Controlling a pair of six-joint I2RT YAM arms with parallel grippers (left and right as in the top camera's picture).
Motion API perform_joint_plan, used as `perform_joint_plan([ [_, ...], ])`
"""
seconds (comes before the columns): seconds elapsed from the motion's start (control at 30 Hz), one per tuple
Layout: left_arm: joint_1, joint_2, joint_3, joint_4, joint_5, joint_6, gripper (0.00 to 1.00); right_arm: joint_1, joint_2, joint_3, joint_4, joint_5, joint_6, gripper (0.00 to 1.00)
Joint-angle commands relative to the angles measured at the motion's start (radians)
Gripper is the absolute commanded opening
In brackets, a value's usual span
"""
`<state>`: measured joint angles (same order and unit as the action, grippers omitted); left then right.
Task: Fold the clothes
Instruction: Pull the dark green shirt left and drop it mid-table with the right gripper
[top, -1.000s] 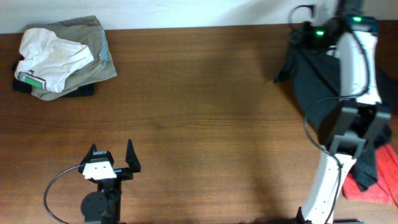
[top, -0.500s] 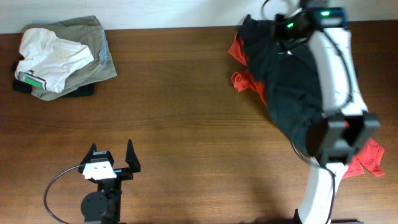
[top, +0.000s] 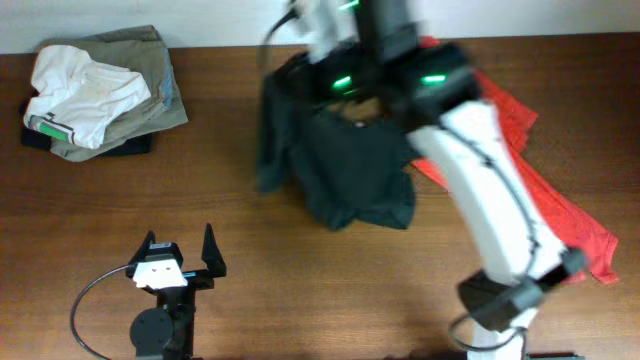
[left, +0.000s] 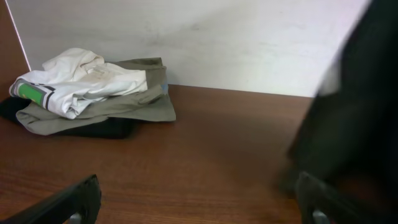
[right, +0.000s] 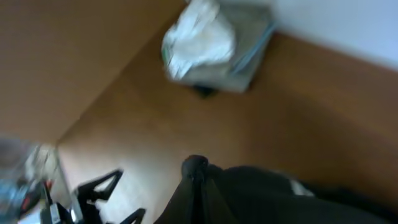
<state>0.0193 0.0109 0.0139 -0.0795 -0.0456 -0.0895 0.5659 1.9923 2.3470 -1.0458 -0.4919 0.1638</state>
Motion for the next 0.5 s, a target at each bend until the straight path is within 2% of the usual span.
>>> perform_joint_plan([
  [0.0,0.003,-0.004,-0.005,0.000,-0.003,0.016,0.99,0.060,0.098,-0.014,-0.016,0.080,-0.001,0.20],
  [0.1,0.003,-0.004,-0.005,0.000,-0.003,0.016,0.99,-0.023,0.059,0.003,-0.077,0.301,-0.018,0.27],
  [0.13,0.003,-0.004,-0.005,0.000,-0.003,0.016,0.99,-0.081,0.034,0.010,-0.102,0.372,-0.028,0.33],
  [0.17,0.003,-0.004,-0.005,0.000,-0.003,0.016,0.99,-0.160,0.008,0.010,-0.119,0.429,-0.028,0.47],
  [0.2,0.003,-0.004,-0.005,0.000,-0.003,0.016,0.99,-0.214,0.001,0.010,-0.126,0.443,-0.029,0.54],
  [0.27,0.003,-0.004,-0.005,0.000,-0.003,0.016,0.99,-0.409,0.034,0.009,-0.125,0.386,-0.038,0.55],
  [0.33,0.003,-0.004,-0.005,0.000,-0.003,0.016,0.99,-0.478,0.079,0.009,-0.111,0.249,-0.086,0.51],
  [0.37,0.003,-0.004,-0.005,0.000,-0.003,0.016,0.99,-0.517,0.129,0.009,-0.085,0.135,-0.116,0.43],
  [0.43,0.003,-0.004,-0.005,0.000,-0.003,0.016,0.99,-0.549,0.256,0.009,-0.020,0.050,-0.116,0.11],
  [0.47,0.003,-0.004,-0.005,0.000,-0.003,0.016,0.99,-0.549,0.304,0.009,-0.003,0.050,-0.116,0.04],
])
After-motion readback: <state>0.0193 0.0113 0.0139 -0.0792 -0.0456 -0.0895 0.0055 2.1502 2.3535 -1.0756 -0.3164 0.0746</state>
